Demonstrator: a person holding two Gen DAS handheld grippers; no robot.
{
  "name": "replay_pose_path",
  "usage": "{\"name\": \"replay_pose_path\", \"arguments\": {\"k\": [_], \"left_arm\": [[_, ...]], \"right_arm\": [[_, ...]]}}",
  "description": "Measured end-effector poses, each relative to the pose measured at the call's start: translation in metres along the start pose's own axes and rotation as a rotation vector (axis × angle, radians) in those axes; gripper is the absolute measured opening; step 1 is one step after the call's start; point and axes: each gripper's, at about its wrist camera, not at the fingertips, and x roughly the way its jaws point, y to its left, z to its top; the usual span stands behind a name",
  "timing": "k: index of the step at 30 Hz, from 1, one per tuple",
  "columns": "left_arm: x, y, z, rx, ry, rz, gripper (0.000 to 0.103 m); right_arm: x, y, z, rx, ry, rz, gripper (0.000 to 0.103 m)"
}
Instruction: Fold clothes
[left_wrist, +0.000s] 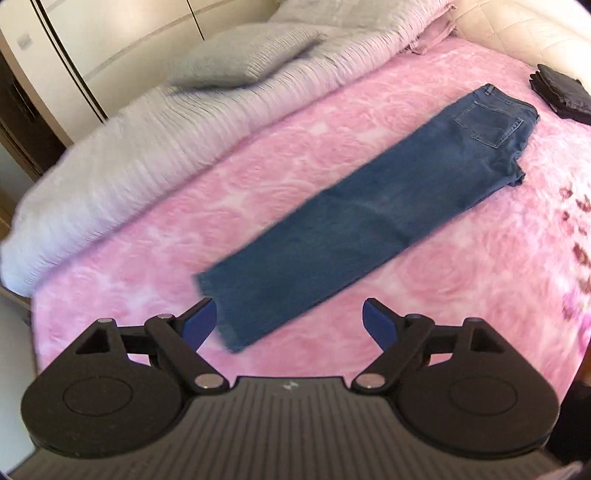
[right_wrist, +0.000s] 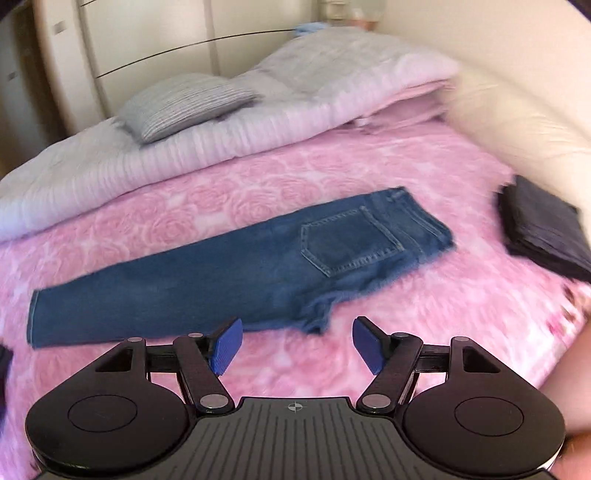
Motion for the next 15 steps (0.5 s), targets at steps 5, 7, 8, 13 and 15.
{"name": "replay_pose_path", "arguments": {"k": [5, 7, 8, 13, 15], "left_arm": [[-0.032, 0.038, -0.014, -0.028, -0.052, -0.039, 0.083], [-0.039, 0.046, -0.017, -0.036, -0.070, -0.059, 0.083], [-0.042, 0.049, -0.018, -0.038, -0.082, -0.066, 0.083], [-0.049, 0.054, -0.027, -0.050, -0.115, -0.112, 0.083], [-0.050, 0.053, -0.033, -0.043, -0.118, -0.126, 0.083]], "right_arm": [[-0.054, 0.060, -0.011, -0.006, -0.005, -0.071, 0.070], [-0.068, 0.075, -0.014, -0.017, -0.002, -0.105, 0.070], [-0.073, 0.082, -0.015, -0.019, -0.002, -0.118, 0.070], [-0.091, 0.108, -0.021, -0.044, -0.003, -0.203, 0.071], [-0.093, 0.111, -0.021, -0.028, 0.001, -0.209, 0.072]]}}
